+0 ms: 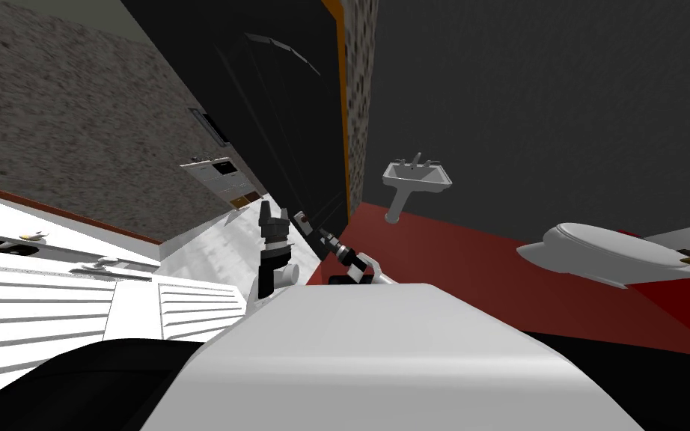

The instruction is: Push the door open

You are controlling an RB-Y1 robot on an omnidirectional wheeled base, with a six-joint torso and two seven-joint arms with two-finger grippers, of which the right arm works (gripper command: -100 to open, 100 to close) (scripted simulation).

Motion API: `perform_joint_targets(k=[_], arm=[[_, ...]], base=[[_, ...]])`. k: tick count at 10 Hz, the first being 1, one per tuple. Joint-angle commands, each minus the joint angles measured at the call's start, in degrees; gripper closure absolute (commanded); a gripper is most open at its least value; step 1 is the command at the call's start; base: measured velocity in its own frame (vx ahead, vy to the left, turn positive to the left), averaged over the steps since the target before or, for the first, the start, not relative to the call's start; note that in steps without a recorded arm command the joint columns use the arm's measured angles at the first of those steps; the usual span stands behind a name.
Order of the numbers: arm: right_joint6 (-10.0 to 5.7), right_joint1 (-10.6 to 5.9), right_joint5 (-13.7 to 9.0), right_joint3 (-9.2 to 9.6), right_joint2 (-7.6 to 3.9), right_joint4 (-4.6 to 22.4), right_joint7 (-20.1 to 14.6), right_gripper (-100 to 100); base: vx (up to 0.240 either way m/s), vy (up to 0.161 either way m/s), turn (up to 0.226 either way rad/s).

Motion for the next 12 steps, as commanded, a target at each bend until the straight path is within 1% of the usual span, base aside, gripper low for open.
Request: perform_joint_targets(k=[1, 2, 3, 4, 5, 8, 9, 10, 11, 12], arm=[[0.25, -0.78, 0.0, 1.63, -0.12, 1.1, -0.3, -100], [0.4, -1.98, 0.0, 3.09, -0.1, 2.7, -0.7, -100], [0.47, -2.58, -0.1, 3.81, -0.08, 3.5, -0.9, -100], [0.62, -3.78, -0.1, 5.27, -0.05, 5.1, -1.3, -100], [0.68, -4.26, -0.1, 5.84, -0.03, 5.8, -1.4, -100], [1.05, -7.17, -0.3, 9.36, 0.12, 9.7, -2.4, -100], [1.13, -7.83, -0.3, 10.17, 0.16, 10.6, -2.6, -100], [1.19, -8.32, -0.3, 10.77, 0.21, 11.2, -2.8, -100], [1.45, -7.93, -0.3, 10.32, 0.04, 10.3, -2.7, -100], [1.36, -7.91, -0.3, 10.12, 0.22, 10.9, -2.6, -100]], base=[[0.118, 0.03, -0.047], [0.138, 0.052, -0.064], [0.129, 0.039, -0.06], [0.157, 0.033, -0.079], [0.166, 0.035, -0.061], [0.163, 0.053, -0.068], [0.187, 0.082, -0.056], [0.157, 0.051, -0.041], [0.068, 0.02, -0.007], [0.062, 0.081, 0.036]])
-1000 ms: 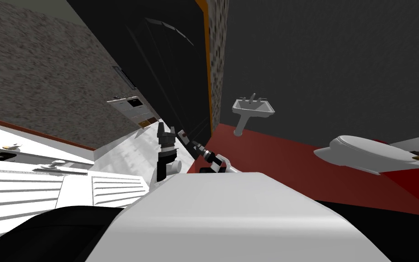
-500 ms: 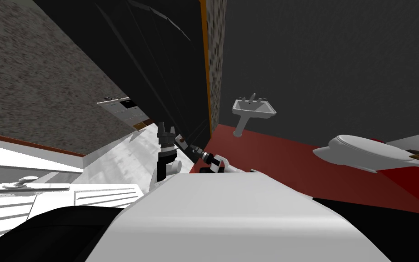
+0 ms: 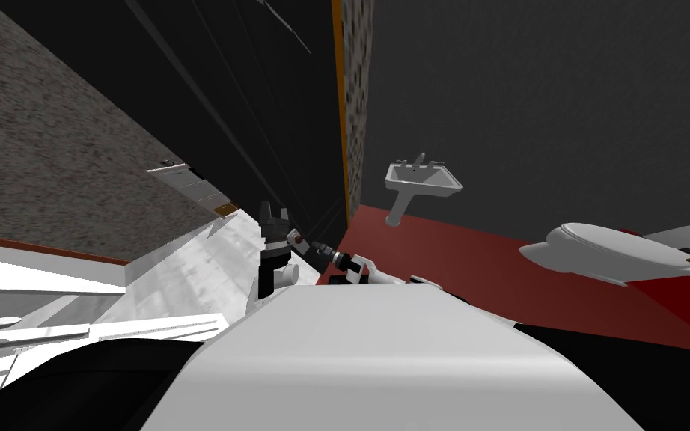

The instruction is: Push the door open

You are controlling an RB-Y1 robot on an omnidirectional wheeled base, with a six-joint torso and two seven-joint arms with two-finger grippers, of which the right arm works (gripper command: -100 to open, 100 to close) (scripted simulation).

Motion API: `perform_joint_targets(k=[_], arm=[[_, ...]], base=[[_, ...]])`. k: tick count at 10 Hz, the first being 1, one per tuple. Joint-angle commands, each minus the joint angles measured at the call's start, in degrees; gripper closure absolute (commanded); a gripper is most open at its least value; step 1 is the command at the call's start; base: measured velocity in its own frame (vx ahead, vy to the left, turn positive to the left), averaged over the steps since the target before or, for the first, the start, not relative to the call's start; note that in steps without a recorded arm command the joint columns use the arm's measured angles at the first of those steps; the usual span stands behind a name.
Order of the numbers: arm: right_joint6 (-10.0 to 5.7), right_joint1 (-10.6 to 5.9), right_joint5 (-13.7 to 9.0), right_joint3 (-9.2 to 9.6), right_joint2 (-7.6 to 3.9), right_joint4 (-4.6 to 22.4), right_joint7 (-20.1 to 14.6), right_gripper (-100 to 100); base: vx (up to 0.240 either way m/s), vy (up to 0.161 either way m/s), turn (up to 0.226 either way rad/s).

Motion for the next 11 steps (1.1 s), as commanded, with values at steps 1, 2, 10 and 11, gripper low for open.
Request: perform_joint_targets(k=[1, 2, 10, 11], arm=[[-0.08, 0.07, 0.0, -0.2, 0.11, 0.3, 0.1, -100], [-0.12, 0.11, 0.1, -0.39, 0.28, 0.7, 0.2, -100], [-0.4, 0.34, 0.2, -1.34, 1.5, 2.3, 0.6, 100], [-0.4, 0.34, 0.2, -1.34, 1.5, 2.3, 0.6, 100]], base=[[0.092, 0.125, 0.03], [0.086, 0.165, 0.039], [0.064, 0.131, 0.022], [-0.016, -0.025, 0.005]])
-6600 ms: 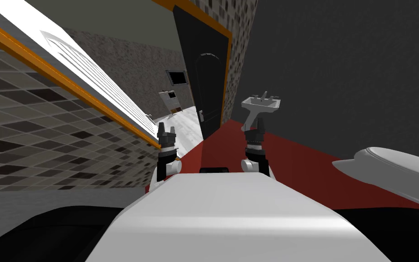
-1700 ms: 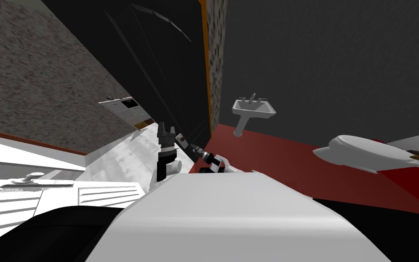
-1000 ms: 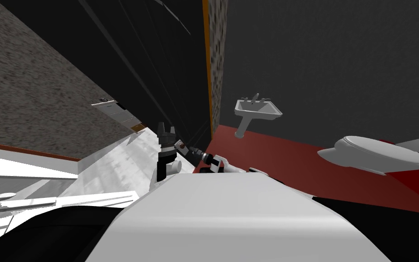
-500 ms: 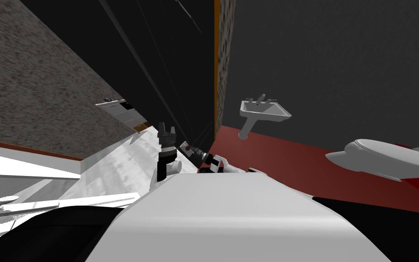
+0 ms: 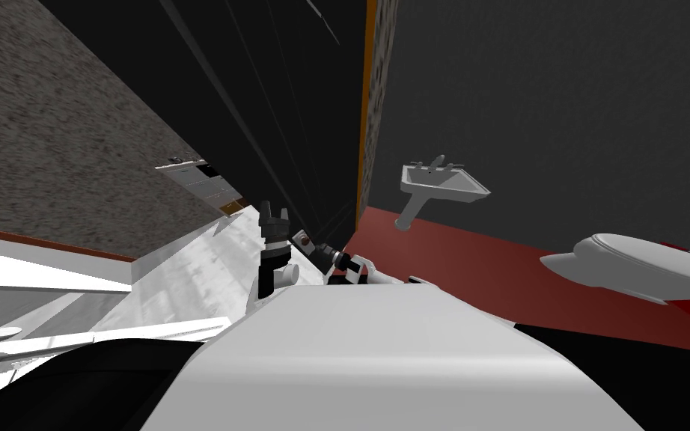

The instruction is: Push the door open

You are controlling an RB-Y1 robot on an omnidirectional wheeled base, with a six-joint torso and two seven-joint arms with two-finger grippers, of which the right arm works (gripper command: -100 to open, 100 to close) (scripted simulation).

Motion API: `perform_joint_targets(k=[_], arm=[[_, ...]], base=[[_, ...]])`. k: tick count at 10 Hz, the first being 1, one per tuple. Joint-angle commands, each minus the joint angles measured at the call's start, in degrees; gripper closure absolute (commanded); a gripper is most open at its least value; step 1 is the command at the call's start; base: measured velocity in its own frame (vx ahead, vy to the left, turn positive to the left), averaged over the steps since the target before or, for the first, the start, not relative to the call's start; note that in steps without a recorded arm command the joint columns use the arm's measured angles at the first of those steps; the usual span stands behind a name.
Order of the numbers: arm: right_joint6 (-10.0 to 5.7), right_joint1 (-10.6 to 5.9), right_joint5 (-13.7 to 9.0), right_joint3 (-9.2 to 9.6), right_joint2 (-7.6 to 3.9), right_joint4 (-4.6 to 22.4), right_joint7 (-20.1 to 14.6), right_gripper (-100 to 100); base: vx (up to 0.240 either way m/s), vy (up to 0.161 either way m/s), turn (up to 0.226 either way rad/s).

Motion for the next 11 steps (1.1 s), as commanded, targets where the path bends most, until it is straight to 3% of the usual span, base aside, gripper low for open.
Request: perform_joint_targets(k=[1, 4, 5, 8, 9, 11], arm=[[0.0, 0.01, 0.0, 0.0, -0.02, 0.0, 0.0, 100], [0.0, 0.01, 0.0, 0.0, -0.02, 0.0, 0.0, 100], [0.25, 0.11, 0.1, -1.67, -0.14, 0.6, 0.6, -100], [0.73, 0.29, 0.3, -4.89, 1.28, 1.9, 1.8, -100], [0.7, 0.57, 0.4, -4.18, 0.91, 1.3, 1.7, -100], [0.79, 0.43, 0.5, -4.78, 0.51, 1.9, 2.0, -100]], base=[[-0.013, -0.024, 0.001], [-0.005, -0.008, 0.0], [-0.09, 0.025, -0.095], [-0.178, 0.041, -0.097], [-0.083, 0.018, -0.021], [0.077, 0.131, 0.034]])
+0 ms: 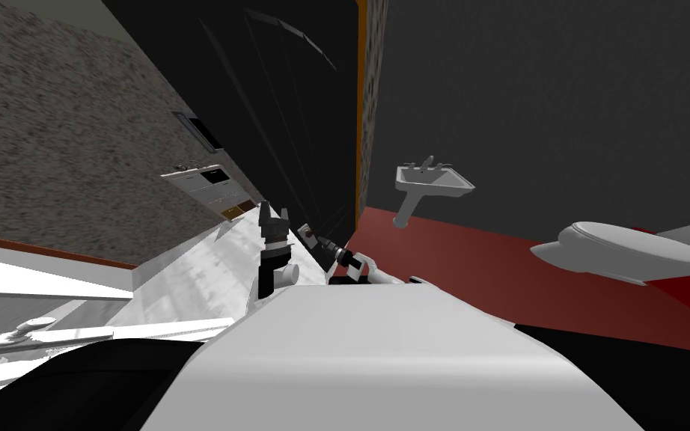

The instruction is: Push the door open

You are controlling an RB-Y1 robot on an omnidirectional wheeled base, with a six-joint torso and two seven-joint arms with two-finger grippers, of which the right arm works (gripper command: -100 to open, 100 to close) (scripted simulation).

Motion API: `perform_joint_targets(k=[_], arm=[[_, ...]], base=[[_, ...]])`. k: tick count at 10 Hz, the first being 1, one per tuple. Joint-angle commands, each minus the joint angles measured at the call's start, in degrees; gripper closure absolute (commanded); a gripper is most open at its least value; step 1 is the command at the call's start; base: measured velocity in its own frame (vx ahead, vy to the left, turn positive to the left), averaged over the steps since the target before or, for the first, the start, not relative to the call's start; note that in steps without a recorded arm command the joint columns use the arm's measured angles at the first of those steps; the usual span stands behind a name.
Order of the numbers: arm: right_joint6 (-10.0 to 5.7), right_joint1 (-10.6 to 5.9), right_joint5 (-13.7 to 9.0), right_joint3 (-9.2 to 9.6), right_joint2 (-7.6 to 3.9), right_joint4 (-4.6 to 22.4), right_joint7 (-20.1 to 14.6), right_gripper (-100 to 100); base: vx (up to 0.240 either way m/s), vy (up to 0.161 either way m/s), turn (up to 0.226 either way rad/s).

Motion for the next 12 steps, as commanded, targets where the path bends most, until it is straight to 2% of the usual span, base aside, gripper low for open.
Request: perform_joint_targets(k=[1, 5, 6, 7, 12], arm=[[0.05, -0.21, 0.0, -0.35, -0.14, 0.3, 0.1, -100], [0.1, -0.51, 0.2, -1.26, 1.42, 1.2, 0.5, -100], [0.03, -0.42, 0.2, -1.15, 1.27, 1.3, 0.5, -100], [0.03, -0.42, 0.2, -1.15, 1.27, 1.3, 0.5, 100], [0.03, -0.42, 0.2, -1.15, 1.27, 1.3, 0.5, 100]], base=[[0.088, 0.18, 0.024], [0.129, 0.18, 0.029], [0.055, 0.057, 0.002], [-0.008, -0.004, -0.006], [-0.011, -0.013, 0.001]])
